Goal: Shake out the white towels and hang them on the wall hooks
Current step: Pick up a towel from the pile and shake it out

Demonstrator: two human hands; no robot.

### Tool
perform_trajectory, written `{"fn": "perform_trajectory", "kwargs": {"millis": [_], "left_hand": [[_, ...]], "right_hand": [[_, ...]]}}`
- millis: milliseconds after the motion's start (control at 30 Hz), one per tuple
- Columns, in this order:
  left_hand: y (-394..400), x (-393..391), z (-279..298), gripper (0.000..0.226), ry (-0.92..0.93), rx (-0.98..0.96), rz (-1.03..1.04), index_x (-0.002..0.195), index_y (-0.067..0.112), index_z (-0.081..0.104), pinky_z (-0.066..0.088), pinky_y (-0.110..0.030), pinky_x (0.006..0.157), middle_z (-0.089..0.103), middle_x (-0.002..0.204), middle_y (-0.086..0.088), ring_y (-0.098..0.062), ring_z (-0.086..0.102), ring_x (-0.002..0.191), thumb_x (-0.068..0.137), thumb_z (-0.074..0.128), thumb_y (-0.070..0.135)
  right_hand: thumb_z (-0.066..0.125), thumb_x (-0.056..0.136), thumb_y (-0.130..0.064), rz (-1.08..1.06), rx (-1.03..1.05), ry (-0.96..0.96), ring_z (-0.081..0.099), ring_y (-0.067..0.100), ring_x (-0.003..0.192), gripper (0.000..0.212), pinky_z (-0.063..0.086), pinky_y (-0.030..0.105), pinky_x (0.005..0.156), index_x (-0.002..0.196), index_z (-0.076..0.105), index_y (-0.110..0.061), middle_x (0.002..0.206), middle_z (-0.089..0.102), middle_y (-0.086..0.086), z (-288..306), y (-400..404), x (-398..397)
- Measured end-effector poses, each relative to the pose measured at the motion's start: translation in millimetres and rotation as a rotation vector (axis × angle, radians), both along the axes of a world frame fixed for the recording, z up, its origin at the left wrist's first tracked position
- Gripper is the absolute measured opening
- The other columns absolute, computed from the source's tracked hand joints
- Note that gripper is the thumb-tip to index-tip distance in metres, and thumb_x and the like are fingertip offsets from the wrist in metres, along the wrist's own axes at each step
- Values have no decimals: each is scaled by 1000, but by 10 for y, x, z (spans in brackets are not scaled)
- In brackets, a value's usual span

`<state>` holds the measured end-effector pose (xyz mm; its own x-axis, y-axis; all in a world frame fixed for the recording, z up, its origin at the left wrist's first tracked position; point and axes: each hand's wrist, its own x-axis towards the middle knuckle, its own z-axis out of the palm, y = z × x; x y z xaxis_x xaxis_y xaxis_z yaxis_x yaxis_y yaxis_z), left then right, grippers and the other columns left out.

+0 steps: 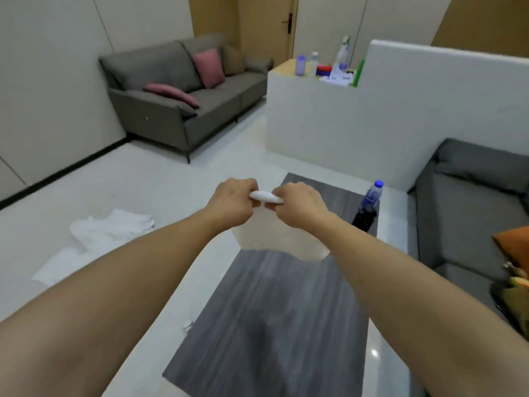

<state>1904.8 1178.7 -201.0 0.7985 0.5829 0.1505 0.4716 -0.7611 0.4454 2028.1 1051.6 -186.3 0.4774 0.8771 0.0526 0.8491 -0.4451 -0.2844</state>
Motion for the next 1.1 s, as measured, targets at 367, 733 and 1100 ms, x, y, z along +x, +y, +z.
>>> {"fn": "perform_trajectory", "kwargs": {"millis": [367, 733, 1100], "left_hand": [[914, -2571, 1885, 29, -270, 302, 217, 75, 55, 48, 27, -22, 51, 46, 65, 20, -5, 48, 63, 86, 61, 30], [1846, -6562, 2329, 40, -172, 393, 614, 124, 36, 53, 47, -34, 87, 63, 116, 9, -16, 59, 103, 89, 55, 56], [1509, -10252, 2285, 50, 121, 404, 1245, 134, 27, 51, 43, -37, 100, 54, 135, 2, -20, 51, 123, 90, 60, 47]], "right_hand": [[60, 91, -43, 248, 339, -233, 58, 21, 72, 17, 41, 31, 58, 94, 70, -30, 78, 63, -2, 1826, 1397, -2259], [58, 89, -33, 600, 458, -95, 58, 21, 73, 16, 32, 26, 52, 74, 61, -32, 69, 60, -9, 2316, 2918, -5751], [59, 87, -28, 1143, 433, 36, 64, 29, 86, 14, 40, 27, 64, 89, 72, -24, 88, 70, 5, 2116, 3980, -9511]]}}
